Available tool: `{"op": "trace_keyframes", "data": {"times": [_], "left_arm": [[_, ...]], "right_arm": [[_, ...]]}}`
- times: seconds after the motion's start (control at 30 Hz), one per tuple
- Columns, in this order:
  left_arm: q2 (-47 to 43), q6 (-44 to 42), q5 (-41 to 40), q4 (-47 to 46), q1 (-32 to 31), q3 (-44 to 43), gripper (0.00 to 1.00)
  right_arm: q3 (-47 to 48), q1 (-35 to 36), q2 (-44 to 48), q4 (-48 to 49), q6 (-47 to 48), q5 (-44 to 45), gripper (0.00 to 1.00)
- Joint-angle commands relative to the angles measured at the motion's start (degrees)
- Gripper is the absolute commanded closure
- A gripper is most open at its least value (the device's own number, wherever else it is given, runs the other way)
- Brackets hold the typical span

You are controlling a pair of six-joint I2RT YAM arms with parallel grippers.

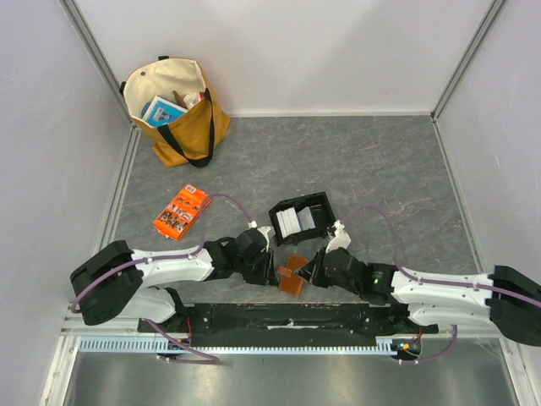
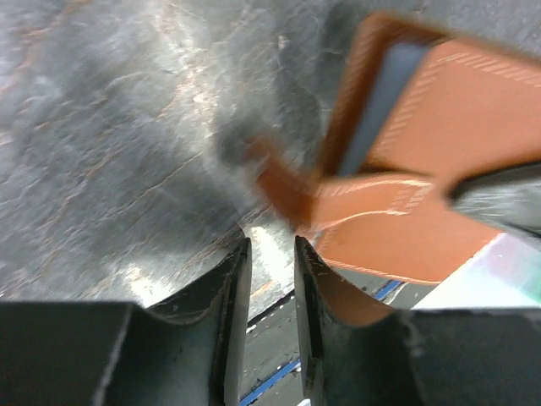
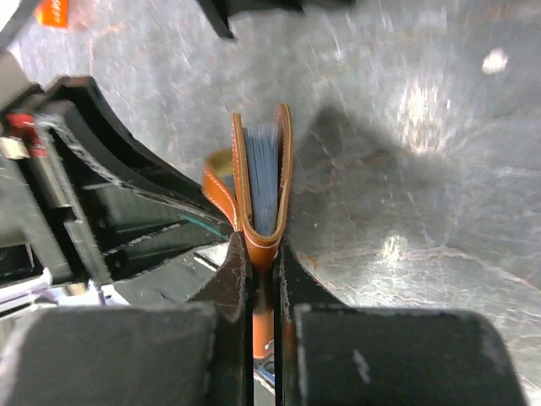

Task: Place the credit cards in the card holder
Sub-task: Close the card holder at the center of the board.

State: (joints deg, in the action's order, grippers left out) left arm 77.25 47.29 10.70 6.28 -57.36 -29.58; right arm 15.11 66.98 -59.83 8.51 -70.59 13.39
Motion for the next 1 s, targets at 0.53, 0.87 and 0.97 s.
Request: {"op": "trace_keyframes", "data": {"times": [0.53,0.87,0.97], "left_arm": [[-25.0,-1.5,-14.3,19.7,11.0,1.8,0.45],[-30.3,-2.5,-11.5,21.8,18.6,3.8,0.43],[-32.0,-2.6,-11.4,23.2,19.7,3.9,0.42]], "right_arm": [[48.6,1.0,-23.6,-78.0,22.1,16.9,1.00],[56.9,5.2,-44.7,-62.1,20.7,9.6,0.97],[60.6,5.6,-47.0,-58.2,21.1,8.0,0.98]]}}
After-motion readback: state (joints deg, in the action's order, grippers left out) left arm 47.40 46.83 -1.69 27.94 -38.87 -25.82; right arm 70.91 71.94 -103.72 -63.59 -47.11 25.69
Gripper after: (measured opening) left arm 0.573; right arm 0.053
